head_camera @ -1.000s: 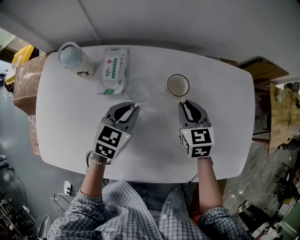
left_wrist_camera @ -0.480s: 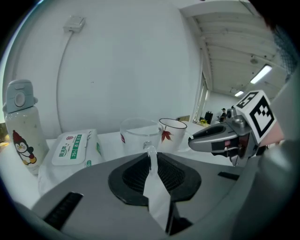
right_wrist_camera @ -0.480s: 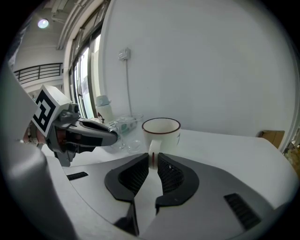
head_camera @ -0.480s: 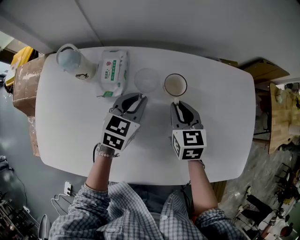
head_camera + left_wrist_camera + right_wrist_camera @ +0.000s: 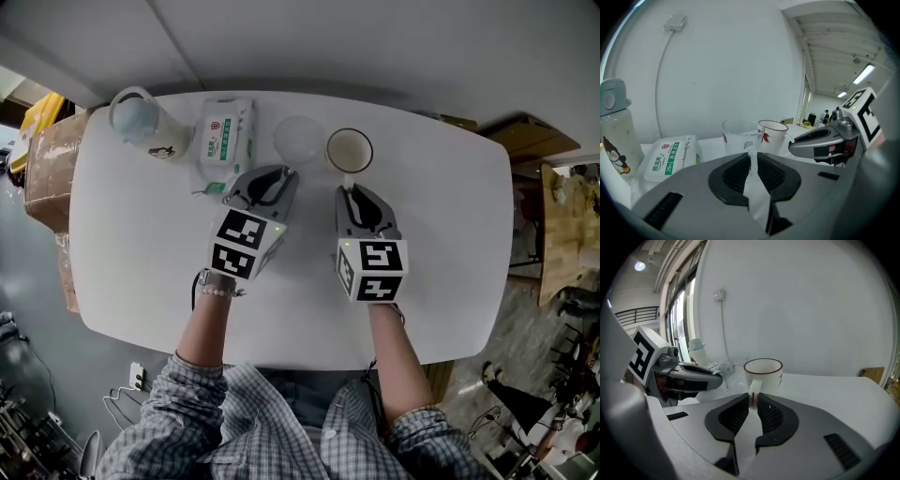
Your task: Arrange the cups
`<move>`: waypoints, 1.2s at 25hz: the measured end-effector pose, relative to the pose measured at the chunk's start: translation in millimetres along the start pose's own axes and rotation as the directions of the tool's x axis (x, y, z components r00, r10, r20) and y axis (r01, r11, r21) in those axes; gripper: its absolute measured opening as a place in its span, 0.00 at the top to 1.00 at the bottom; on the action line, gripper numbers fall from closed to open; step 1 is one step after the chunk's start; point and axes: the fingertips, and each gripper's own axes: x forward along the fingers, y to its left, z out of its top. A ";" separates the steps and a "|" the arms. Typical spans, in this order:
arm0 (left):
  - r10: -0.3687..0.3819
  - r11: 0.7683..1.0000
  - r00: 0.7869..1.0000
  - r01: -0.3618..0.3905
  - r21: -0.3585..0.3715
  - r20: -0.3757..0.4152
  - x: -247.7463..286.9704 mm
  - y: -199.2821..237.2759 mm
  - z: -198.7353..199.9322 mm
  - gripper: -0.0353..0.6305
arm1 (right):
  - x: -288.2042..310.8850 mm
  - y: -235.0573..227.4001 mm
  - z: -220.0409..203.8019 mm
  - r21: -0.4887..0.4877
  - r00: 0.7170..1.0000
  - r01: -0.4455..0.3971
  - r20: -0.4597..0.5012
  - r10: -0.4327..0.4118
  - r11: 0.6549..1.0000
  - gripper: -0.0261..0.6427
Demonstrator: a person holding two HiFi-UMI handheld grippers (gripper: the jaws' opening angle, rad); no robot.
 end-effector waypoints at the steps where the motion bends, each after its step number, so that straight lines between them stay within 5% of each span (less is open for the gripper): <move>1: 0.004 1.000 1.000 -0.004 0.000 0.002 1.8 1.3 1.0 0.87 | 2.5 -0.6 1.3 0.004 1.000 0.003 0.001 -0.003 1.000 0.86; 18: -0.006 0.999 0.998 0.008 0.038 -0.058 4.1 -5.3 -7.6 0.87 | 6.3 1.3 8.1 -0.006 1.000 0.000 0.016 0.001 1.000 0.86; 30: -0.028 0.997 0.998 0.032 0.069 -0.061 -29.1 -12.8 -9.9 0.86 | -42.4 -9.8 5.5 0.046 0.993 0.099 0.052 -0.101 0.994 0.86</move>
